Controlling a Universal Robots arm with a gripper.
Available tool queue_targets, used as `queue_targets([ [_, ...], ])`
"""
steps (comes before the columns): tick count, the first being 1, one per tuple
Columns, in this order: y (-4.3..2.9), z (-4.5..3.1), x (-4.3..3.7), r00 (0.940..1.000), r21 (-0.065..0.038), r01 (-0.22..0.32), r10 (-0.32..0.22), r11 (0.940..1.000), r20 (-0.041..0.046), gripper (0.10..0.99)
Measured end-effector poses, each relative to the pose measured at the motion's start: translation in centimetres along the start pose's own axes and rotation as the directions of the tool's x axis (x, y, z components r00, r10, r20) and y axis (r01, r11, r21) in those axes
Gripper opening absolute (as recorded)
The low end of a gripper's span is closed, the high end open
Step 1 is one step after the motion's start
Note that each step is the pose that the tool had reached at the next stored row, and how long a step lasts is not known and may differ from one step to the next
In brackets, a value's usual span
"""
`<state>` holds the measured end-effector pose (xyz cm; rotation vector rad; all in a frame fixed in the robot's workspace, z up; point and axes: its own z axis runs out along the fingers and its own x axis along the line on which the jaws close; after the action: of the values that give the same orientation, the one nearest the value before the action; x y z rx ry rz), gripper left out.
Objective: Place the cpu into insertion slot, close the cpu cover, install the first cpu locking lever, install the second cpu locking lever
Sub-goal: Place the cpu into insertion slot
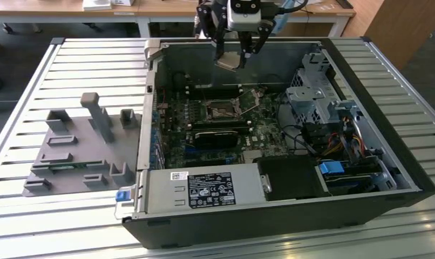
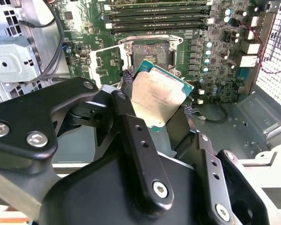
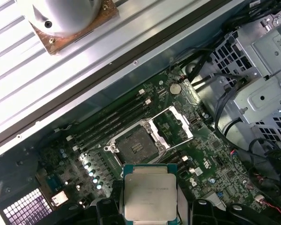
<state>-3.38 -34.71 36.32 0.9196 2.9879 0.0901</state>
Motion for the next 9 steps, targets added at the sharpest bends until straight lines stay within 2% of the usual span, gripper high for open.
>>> queue_targets([
  [9,0.00,0.01,0.00,0.9985,0.001,-0.055,0.055,0.9985,0.0042,0.537],
])
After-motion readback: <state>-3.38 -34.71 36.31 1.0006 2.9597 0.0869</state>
